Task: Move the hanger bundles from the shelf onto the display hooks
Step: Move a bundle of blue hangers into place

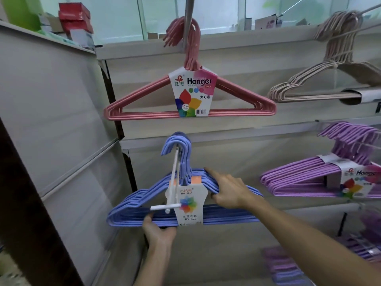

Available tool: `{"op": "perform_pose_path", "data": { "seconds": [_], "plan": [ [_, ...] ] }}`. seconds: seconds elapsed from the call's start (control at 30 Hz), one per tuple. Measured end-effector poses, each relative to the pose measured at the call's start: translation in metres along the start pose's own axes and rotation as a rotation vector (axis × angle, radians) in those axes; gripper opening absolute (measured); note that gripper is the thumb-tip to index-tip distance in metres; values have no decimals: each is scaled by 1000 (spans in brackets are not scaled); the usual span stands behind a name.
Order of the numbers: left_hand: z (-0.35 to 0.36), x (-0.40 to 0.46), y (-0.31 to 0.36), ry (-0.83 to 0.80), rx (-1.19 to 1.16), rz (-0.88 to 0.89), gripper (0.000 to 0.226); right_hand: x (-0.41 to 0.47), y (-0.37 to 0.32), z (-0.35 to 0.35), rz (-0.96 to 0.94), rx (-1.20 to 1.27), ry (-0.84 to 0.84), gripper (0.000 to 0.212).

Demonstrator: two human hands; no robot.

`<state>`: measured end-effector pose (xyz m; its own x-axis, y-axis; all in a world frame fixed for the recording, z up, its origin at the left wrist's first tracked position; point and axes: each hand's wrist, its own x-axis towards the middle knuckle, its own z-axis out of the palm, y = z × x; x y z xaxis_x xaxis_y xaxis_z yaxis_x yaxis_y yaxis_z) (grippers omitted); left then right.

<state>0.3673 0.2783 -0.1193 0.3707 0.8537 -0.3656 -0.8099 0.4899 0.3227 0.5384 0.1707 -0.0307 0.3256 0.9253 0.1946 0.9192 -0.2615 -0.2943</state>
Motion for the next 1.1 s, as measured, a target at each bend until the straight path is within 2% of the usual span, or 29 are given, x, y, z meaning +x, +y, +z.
{"op": "perform_pose_path", "data": {
  "seconds": [0.23, 0.53, 0.63, 0.73, 0.9, 1.1],
  "plan": [
    [-8, 18, 6, -15, 31, 23, 17, 6, 2, 14, -26, -4, -41, 92],
    [-13, 25, 8, -2, 78, -13, 34, 11, 6, 17, -35, 46, -51, 95],
    [-13, 12, 9, 27, 193, -53, 18, 11, 10, 13, -70, -7, -55, 98],
    [-20, -2, 11, 34, 272, -83, 16, 0, 15, 4, -122, 16, -61, 94],
    [-32, -43, -1, 49, 390, -189, 24, -39, 23, -18, -169, 248, 146, 71],
    [-23, -91, -35, -6, 505, -243, 20, -90, 29, -47, -192, 344, 373, 54]
  ]
}}
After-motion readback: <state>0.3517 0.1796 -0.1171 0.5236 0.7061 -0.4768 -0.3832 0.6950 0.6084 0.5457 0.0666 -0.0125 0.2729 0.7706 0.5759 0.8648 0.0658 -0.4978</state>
